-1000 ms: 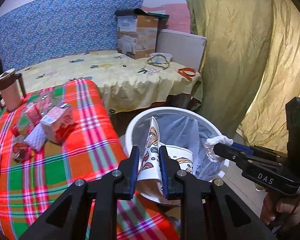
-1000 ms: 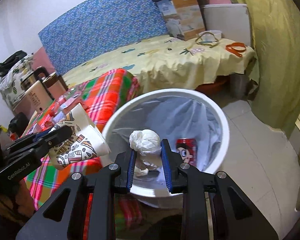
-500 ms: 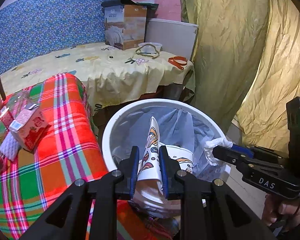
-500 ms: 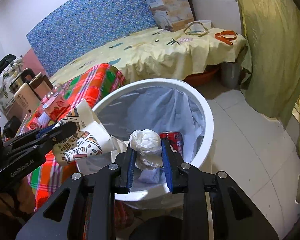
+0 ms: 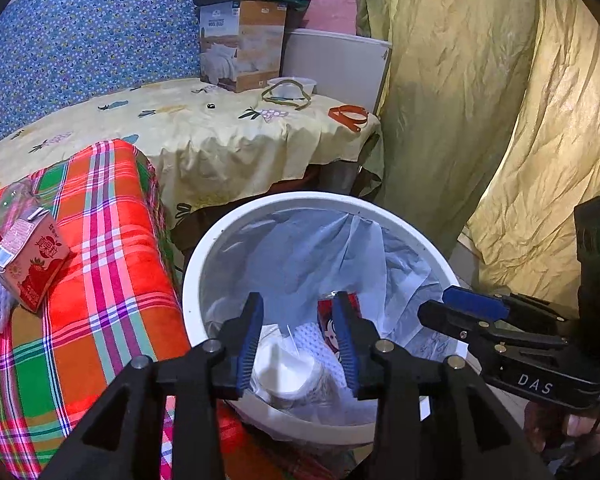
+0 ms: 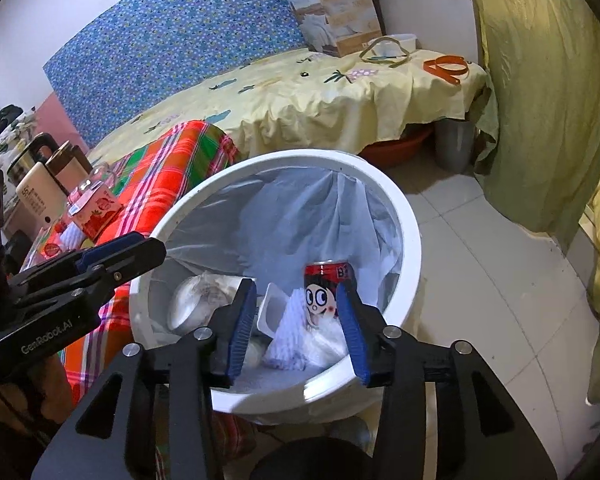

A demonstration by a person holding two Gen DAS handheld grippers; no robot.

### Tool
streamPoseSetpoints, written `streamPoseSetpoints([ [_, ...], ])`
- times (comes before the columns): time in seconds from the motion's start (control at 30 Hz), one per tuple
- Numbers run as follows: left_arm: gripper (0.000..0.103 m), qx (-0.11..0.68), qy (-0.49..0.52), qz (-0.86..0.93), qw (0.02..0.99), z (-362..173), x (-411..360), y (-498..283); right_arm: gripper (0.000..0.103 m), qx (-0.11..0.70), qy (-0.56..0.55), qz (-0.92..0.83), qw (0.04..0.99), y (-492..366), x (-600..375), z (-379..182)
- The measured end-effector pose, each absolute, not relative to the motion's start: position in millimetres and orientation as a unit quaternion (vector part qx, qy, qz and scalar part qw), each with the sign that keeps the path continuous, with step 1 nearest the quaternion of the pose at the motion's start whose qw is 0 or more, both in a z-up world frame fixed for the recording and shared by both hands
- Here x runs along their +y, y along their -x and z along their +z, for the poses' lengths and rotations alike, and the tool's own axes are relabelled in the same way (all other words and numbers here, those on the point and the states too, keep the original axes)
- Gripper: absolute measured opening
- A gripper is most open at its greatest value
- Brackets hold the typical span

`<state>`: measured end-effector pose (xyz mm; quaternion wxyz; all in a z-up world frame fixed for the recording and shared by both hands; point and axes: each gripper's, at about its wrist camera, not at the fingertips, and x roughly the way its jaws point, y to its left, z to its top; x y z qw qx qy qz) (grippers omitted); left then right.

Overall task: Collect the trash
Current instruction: 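Carry the paper cup and tissue over the bin and open both tools, then move both open tools back over the table toward the juice cartons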

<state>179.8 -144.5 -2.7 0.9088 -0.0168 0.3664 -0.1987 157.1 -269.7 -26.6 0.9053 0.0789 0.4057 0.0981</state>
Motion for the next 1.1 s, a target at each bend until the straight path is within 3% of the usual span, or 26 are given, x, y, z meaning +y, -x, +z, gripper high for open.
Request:
streamPoseSetpoints([
  [0.47, 0.038, 0.349, 0.031, -0.185, 0.918, 13, -124, -160, 0.052, 0.376, -0.056, 0.103, 0.919, -147, -257, -6],
  [1.1, 0.038, 0.328, 0.055, -0.138, 0.933, 24, -72, -117, 0.052, 0.342, -0.009, 0.151, 0.927, -130, -212, 19],
])
